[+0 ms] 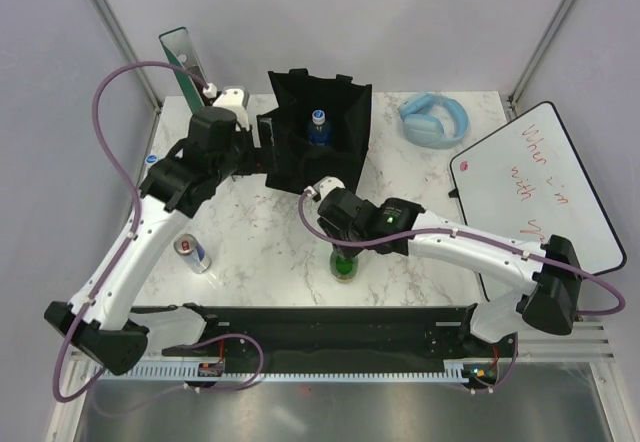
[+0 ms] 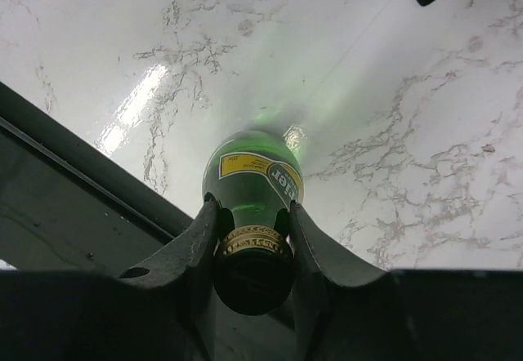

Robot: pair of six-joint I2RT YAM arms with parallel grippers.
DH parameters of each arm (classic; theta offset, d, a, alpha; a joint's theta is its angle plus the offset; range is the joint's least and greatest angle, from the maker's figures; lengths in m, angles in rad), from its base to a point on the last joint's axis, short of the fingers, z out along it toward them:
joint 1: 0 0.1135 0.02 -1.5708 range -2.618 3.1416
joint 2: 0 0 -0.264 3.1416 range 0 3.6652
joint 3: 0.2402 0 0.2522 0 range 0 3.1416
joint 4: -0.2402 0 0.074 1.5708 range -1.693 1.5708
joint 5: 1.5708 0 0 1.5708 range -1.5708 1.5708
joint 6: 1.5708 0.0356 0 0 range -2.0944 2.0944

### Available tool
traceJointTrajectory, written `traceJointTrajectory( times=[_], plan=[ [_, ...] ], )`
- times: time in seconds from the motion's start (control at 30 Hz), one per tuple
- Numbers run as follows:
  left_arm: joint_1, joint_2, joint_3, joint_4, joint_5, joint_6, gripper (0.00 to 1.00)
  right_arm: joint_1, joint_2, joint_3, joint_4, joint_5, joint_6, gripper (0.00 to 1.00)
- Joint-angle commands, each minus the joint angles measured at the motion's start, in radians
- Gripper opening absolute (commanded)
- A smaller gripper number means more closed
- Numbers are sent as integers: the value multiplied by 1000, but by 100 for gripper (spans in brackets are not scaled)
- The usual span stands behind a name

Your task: Place the beverage into the canvas bag

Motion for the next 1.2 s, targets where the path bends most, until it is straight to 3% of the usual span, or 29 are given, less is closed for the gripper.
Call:
traceJointTrajectory(
  times=[0.0, 0.27, 0.47, 0.7, 0.77, 0.87, 0.9, 1.0, 1.17],
  plan=[
    [1, 94, 135, 70, -56, -35, 99, -4, -21, 187, -50, 105, -10, 0],
    [3, 231, 256, 84, -44, -59, 100, -130, -50, 353, -150, 194, -73, 0],
    [10, 309, 256, 95, -45, -62, 99, -197, -21, 624, -200, 164, -165, 0],
    [19, 398, 269, 115, -41, -52, 89, -205, 103, 950, -217, 162, -219, 0],
    [19, 406, 261, 115, -26, -49, 83, -203, 138, 998, -199, 161, -223, 0],
    [19, 391, 226, 144, 23, -29, 64, -205, 184, 1093, -171, 168, -223, 0],
    [19, 383, 216, 168, 31, -24, 54, -205, 190, 1121, -157, 174, -226, 0],
    [19, 365, 186, 182, 36, -24, 42, -203, 207, 1141, -89, 200, -239, 0],
    [19, 342, 137, 194, 44, -26, 37, -213, 204, 1025, 80, 251, -265, 0]
  ],
)
